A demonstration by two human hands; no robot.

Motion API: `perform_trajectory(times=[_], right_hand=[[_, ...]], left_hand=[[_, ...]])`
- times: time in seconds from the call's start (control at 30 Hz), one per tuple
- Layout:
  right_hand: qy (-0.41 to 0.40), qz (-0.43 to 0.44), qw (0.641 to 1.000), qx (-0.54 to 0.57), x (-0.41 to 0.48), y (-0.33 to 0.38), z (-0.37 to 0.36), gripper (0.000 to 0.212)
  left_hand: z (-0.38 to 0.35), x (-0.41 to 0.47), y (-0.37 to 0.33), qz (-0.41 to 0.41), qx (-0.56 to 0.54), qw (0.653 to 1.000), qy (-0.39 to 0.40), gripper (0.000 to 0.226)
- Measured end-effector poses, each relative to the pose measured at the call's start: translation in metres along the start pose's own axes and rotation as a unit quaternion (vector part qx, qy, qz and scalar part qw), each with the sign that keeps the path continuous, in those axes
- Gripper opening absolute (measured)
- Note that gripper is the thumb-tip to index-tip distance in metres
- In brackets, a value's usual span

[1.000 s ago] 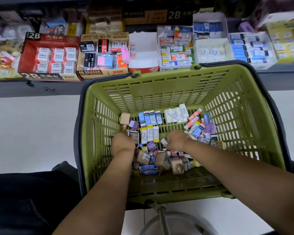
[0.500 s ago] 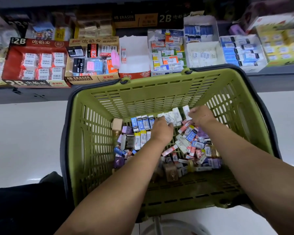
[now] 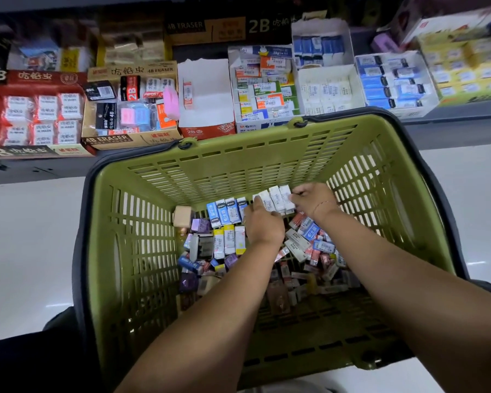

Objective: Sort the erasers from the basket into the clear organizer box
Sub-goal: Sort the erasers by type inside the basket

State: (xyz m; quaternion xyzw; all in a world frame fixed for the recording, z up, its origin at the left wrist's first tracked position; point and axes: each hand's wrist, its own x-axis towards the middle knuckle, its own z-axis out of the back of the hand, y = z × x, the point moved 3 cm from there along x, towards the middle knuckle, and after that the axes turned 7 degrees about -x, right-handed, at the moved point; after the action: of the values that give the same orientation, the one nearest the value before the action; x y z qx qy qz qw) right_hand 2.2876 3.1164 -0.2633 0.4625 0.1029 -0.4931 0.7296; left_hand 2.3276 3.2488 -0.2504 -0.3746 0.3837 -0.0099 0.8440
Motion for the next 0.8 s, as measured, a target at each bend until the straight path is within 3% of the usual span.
perform_trajectory(times=[0.37,0.6,0.67,0.8], right_hand=[[-0.038,0.049,0.996,-0.061,-0.005,0.001,-0.011,0.02],[-0.008,0.091,0.993,-0.071,-0.009,-0.002,-0.011,0.019],[0.007,0.1,0.988,-0.117,-0.016,-0.007,-0.004,0.022],[0.087,0.108,0.951,-0.278,-0.033,-0.023,0.001,0.02]], left_hand=[[0.002,0.003,0.005,0.011,0.001,0.999,0.04,0.076],[0.01,0.003,0.009,0.009,-0.008,0.998,0.061,0.077],[0.016,-0.002,0.011,0.005,-0.002,0.999,0.054,0.071],[0.022,-0.016,0.025,-0.022,0.023,0.998,0.046,0.024]])
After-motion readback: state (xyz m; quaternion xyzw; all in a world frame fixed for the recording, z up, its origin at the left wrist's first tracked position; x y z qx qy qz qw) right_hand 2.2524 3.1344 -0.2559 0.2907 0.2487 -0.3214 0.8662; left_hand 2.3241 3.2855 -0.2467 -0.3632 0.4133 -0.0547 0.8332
